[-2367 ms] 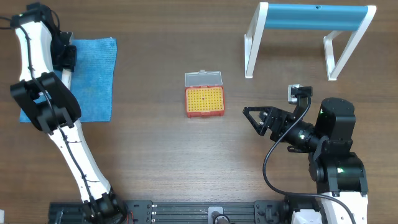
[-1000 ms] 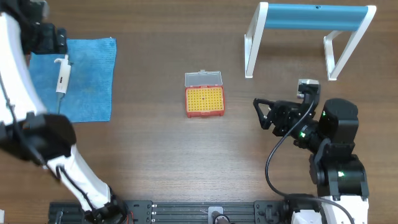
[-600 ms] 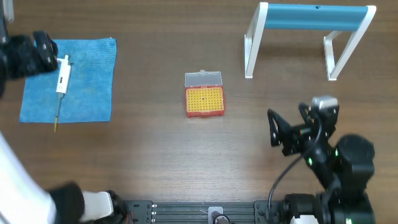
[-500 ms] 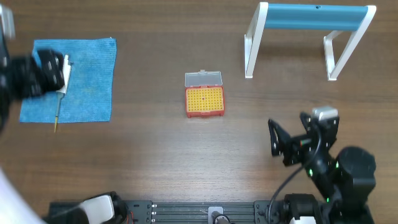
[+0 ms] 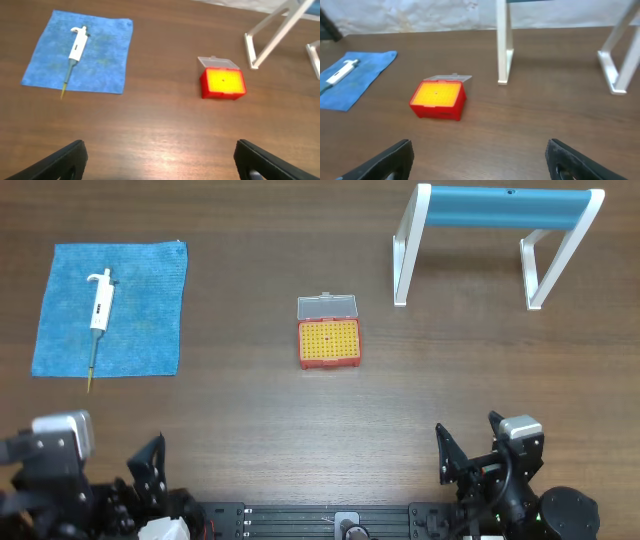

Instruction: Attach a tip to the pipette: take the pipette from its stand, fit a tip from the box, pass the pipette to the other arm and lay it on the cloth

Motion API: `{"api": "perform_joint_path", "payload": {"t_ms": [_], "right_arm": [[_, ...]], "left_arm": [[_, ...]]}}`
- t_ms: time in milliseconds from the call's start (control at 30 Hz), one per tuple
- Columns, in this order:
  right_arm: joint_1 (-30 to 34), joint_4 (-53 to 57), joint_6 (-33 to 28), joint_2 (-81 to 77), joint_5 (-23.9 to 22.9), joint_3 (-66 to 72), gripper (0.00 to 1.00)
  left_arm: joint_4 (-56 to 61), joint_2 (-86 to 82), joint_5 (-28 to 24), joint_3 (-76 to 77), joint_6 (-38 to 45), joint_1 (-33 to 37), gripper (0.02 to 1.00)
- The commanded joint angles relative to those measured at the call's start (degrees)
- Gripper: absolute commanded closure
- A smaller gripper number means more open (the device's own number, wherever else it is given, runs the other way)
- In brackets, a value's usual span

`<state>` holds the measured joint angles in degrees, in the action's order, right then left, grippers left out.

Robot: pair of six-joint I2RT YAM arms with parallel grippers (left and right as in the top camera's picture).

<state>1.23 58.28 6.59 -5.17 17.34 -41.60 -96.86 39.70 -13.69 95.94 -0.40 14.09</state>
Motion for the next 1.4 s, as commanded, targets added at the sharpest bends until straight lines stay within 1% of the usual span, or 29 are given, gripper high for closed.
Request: {"api": "perform_joint_path", "payload": {"t_ms": [33,67,233,700,833,900,933,967,1000,1067,1167,1233,1300,1333,1400], "right_arm": [[0.5,0.6,8.4,0.7,-11.5,0.4,0.145],[0.5,1.2,8.4,0.7,-12.4,0.4,0.145],[0.5,5.7,8.4,0.7,-12.4,0.4,0.143],[0.5,5.7,8.4,0.7,-12.4,0.4,0.145],[0.5,5.7,8.4,0.7,-12.4,0.4,0.145],[0.5,5.7,8.4,0.7,-12.4,0.4,0.145],[0.5,5.7,8.4,0.7,-12.4,0.4,0.143],[0.5,5.7,8.4,0.7,-12.4,0.4,0.145],[0.5,5.7,8.4,0.7,-12.4,0.4,0.145],[0.5,5.7,8.4,0.7,-12.4,0.4,0.145],[0.5,5.7,8.4,0.7,-12.4,0.4,0.145],[0.5,5.7,8.4,0.7,-12.4,0.4,0.145],[0.5,5.7,8.4,0.7,-12.4,0.4,0.145],[0.5,5.7,8.4,0.7,-12.4,0.4,0.143],[0.5,5.7,8.4,0.7,-12.4,0.4,0.145]], "left_arm": [[-0.4,-3.8,-2.5,-1.8,-0.9,-0.3,0.069],[-0.4,-3.8,-2.5,-1.8,-0.9,-0.3,0.071],[-0.4,-3.8,-2.4,-1.8,-0.9,-0.3,0.069],[-0.4,-3.8,-2.4,-2.0,-0.9,-0.3,0.069],[-0.2,-4.0,-2.5,-3.3,-0.9,-3.2,0.066],[4.7,-5.0,-2.4,-6.6,-0.9,-5.9,0.066],[8.0,-5.7,-2.4,-8.7,-0.8,-6.8,0.066],[17.6,-7.7,-1.6,-14.5,-0.9,-8.1,0.066],[21.8,-8.6,-1.6,-17.2,-0.9,-8.5,0.066],[35.0,-11.3,-1.7,-25.5,-0.9,-9.3,0.066],[58.9,-16.1,-2.5,-40.6,-0.9,-10.4,0.069],[79.1,-19.8,-2.8,-53.1,-0.9,-10.8,0.066],[93.3,-22.2,-2.6,-62.1,-0.9,-10.7,0.066],[98.2,-23.0,-2.4,-65.2,-0.9,-10.7,0.066],[110.8,-25.0,-0.3,-73.8,-0.9,-10.7,0.069]]}}
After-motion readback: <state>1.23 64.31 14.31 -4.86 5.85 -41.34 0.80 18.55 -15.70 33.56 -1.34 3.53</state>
